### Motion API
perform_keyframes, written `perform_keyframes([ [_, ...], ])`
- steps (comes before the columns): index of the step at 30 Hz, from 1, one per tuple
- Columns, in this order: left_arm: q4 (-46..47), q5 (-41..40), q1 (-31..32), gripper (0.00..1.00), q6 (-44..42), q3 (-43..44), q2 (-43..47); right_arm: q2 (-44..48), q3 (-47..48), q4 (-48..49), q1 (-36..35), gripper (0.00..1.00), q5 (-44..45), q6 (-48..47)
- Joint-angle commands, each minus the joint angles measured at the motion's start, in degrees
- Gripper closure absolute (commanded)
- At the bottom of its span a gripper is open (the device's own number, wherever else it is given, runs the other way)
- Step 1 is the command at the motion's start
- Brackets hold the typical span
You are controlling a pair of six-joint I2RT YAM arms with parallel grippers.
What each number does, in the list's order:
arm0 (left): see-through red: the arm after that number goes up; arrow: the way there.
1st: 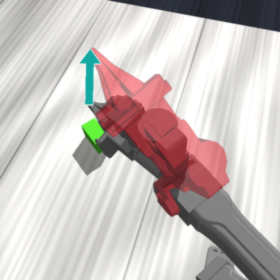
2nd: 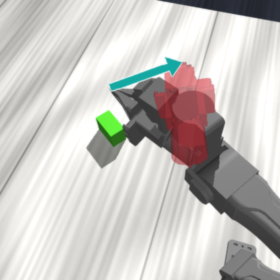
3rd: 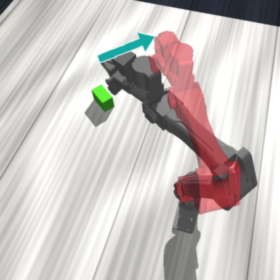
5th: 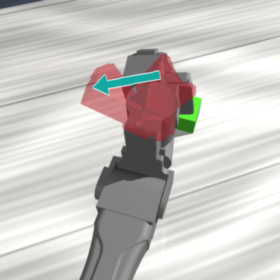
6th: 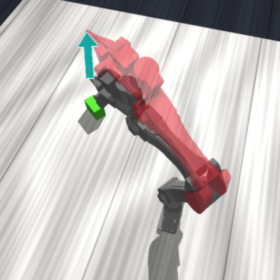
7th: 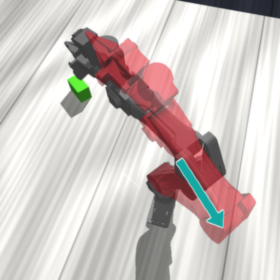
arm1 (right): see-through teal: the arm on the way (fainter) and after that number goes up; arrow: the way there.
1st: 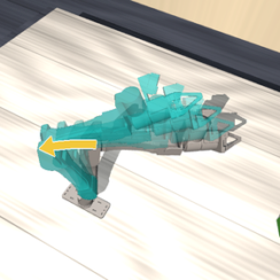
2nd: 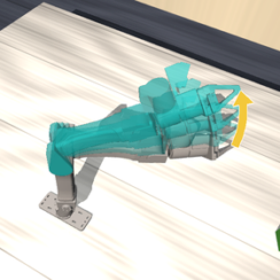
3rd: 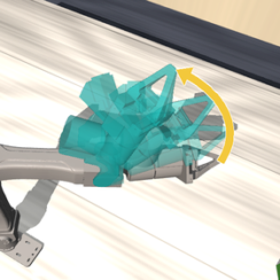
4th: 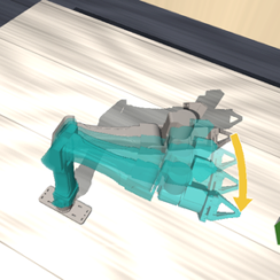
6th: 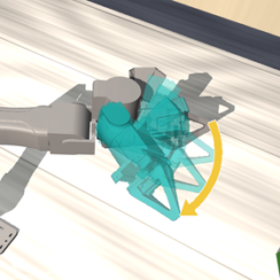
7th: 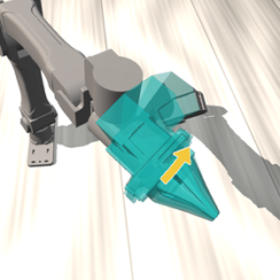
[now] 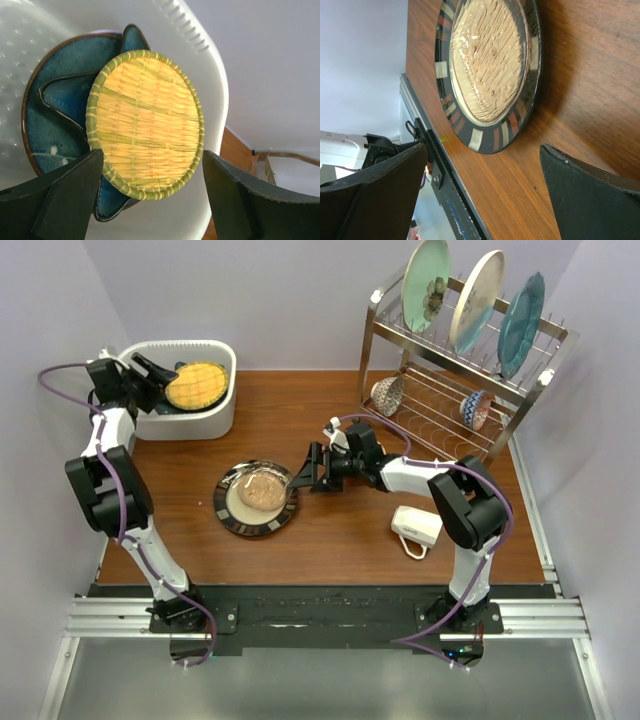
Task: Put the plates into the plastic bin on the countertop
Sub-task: Place the plate in the plastic bin.
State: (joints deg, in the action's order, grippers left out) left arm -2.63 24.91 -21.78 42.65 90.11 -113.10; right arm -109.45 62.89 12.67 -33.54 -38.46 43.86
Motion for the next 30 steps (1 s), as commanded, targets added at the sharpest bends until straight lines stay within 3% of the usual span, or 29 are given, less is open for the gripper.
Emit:
perform_keyframes([
  [1, 0.4, -3.5, -0.5, 0.15, -1.4, -0.8, 9.1, 1.2, 2.0, -0.9, -0.8, 0.02, 0.4, -0.6],
  [8, 1.8, -1.4, -0.1, 0.11, -2.0, -4.5, 16.9, 1.6, 2.1, -1.0, -1.4, 0.02, 0.8, -0.6],
  [11, 1.8, 0.7, 0.6, 0.04, -3.2, -8.4, 21.0, 1.7, 2.1, -1.0, -1.6, 0.02, 0.8, -0.6],
  [17, 4.1, 4.4, 2.9, 0.03, -4.5, -18.6, 28.0, 1.6, 1.7, -0.2, -2.1, 0.02, 0.3, -0.5],
  [30, -3.7, 6.6, 6.5, 0.04, -11.0, -32.0, 37.8, 1.2, 2.0, -0.4, -2.2, 0.02, 0.6, -0.4],
])
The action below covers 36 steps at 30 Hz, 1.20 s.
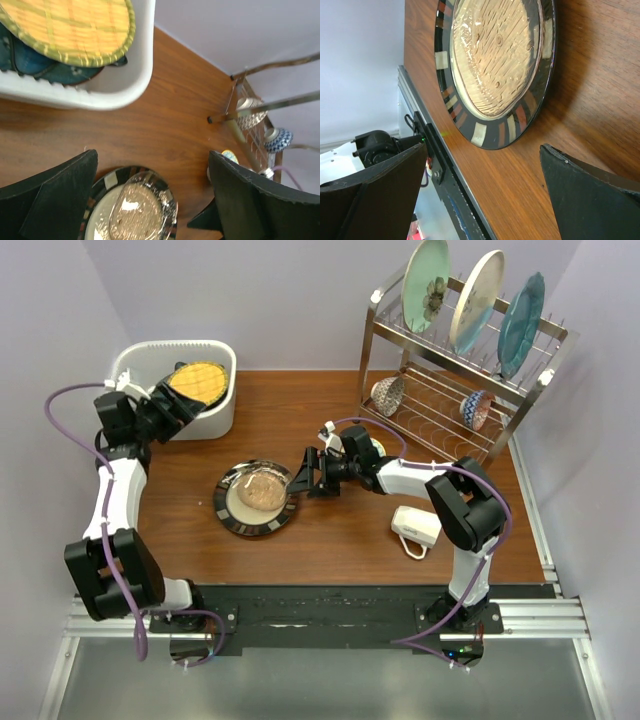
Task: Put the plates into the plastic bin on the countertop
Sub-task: Place the plate in the plastic bin, then pick up the plate at the center of the board.
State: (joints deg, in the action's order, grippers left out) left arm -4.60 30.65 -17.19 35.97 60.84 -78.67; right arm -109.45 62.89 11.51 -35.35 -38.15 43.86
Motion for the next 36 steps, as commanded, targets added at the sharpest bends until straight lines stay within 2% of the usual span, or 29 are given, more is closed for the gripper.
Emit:
perform_keyframes([
  [1, -1.9, 0.7, 2.7, 0.05, -4.6, -3.6, 4.3, 1.2, 2.0, 0.8, -0.4, 0.02, 0.2, -0.5],
  [9, -5.2, -0.2, 6.5, 0.06, -6.4, -12.0, 6.4, 1.1, 2.0, 0.4, -0.8, 0.02, 0.3, -0.7],
  [16, -5.6, 1.0, 8.4, 0.08, -7.7, -18.6, 3.7, 0.6, 2.2, 0.4, -0.9, 0.01, -0.3, -0.7],
  [27, -6.0, -3.0, 13.5, 0.16, -9.0, -18.9, -2.4, 0.6, 2.1, 0.6, -1.4, 0.01, -0.4, -0.6],
  [36, -3.5, -5.2, 16.0, 0.27, -8.1, -19.9, -6.6, 0.5, 2.0, 0.6, -1.6, 0.02, -0.5, -0.5],
])
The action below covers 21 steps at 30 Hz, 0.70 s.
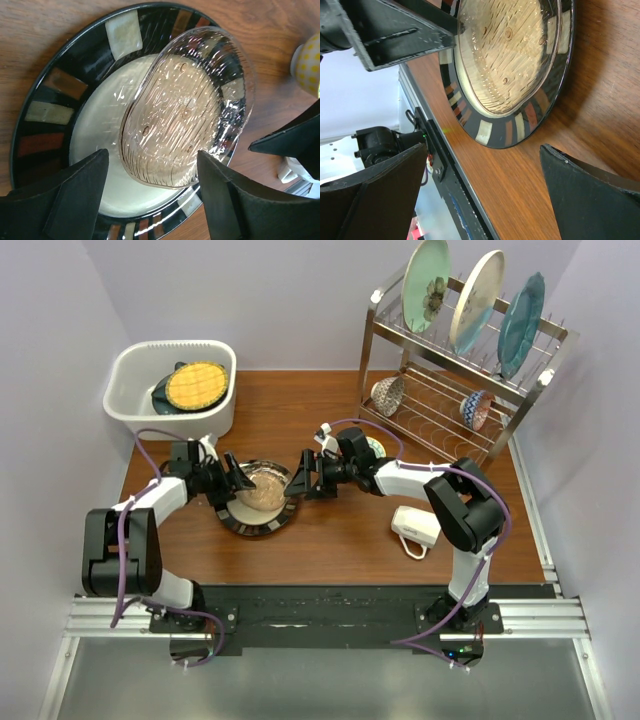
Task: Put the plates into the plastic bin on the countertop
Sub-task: Pick up the plate at the center of the board.
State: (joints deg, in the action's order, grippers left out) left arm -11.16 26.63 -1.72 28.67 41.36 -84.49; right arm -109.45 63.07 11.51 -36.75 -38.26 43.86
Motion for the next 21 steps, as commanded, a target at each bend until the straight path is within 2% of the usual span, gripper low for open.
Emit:
perform_keyframes([
  [1, 3.3, -1.1, 0.6, 0.29, -0.7, -0.8, -0.9, 0.4, 1.8, 0.5, -0.2, 0.01, -0.5, -0.5],
  [5, 5.8, 0.4, 0.6, 0.35, 0.4, -2.1, -1.6, 0.1, 1.9, 1.0, -0.2, 0.02, -0.7, -0.4],
  [8, 7.5, 1.4, 0.6, 0.44, 1.0, -3.2, -2.8, 0.2, 1.8, 1.1, -0.2, 0.02, -0.9, -0.2],
  [11, 9.2, 2.5, 0.7, 0.57, 1.6, -4.3, -4.0, 0.2, 1.6, 1.1, -0.2, 0.02, -0.9, -0.3],
  [12, 9.4, 2.7, 0.6, 0.65, 1.7, -4.5, -4.5, 0.3, 1.7, 1.1, -0.2, 0.02, -0.9, -0.2],
  [17, 10.4, 3.1, 0.6, 0.85, 1.7, -5.3, -5.3, 0.3, 1.6, 1.2, -0.2, 0.02, -0.9, -0.2],
  [18, 10.4, 3.1, 0.6, 0.96, 1.7, -5.4, -5.5, 0.3, 1.6, 1.2, -0.2, 0.02, -1.0, -0.2],
  [19, 10.3, 3.2, 0.6, 1.0, 1.7, -5.4, -5.4, 0.3, 1.6, 1.2, -0.2, 0.01, -1.1, -0.2],
  [21, 10.4, 3.2, 0.6, 1.0, 1.8, -5.3, -5.2, 0.4, 1.5, 1.3, -0.2, 0.02, -1.0, -0.2],
])
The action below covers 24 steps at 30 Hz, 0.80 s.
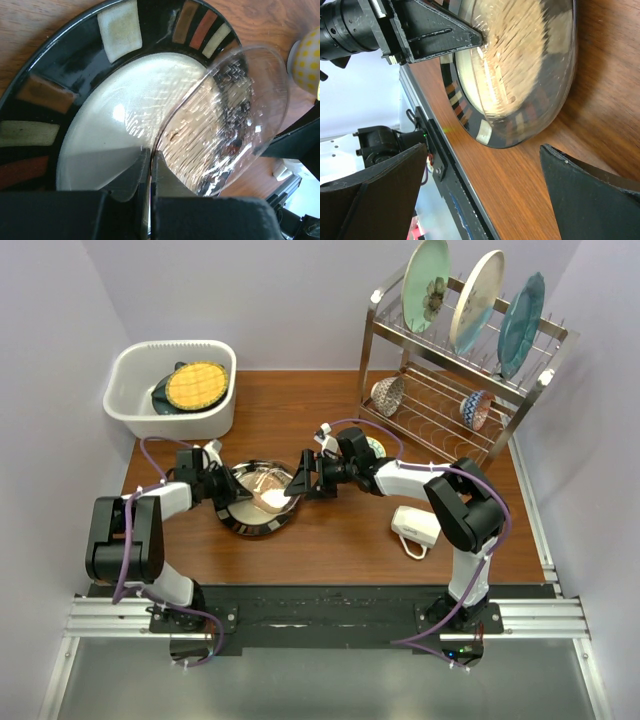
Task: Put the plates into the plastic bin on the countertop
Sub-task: Pick up the plate at the center of the board.
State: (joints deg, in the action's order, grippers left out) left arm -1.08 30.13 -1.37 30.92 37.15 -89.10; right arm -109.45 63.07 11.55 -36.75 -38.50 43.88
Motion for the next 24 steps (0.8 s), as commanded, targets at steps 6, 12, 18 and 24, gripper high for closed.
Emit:
perform_keyframes([
  [6, -1.5, -1.8, 0.2, 1.0, -0.9, 0.2, 1.7, 0.3, 1.5, 1.5, -0.2, 0.02, -1.0, -0.2],
  [12, -3.5, -2.6, 0.2, 1.0, -1.1, 1.3, 3.9, 0.5, 1.4, 1.5, -0.2, 0.02, -1.0, -0.1],
  [18, -4.1, -2.3, 0.2, 1.0, -0.6, 2.1, 5.5, 0.6, 1.2, 1.5, -0.2, 0.01, -1.0, -0.1],
  [24, -6.0, -2.2, 0.2, 1.0, -0.6, 4.0, 7.8, 0.6, 1.1, 1.5, -0.2, 0.02, -1.0, -0.1],
])
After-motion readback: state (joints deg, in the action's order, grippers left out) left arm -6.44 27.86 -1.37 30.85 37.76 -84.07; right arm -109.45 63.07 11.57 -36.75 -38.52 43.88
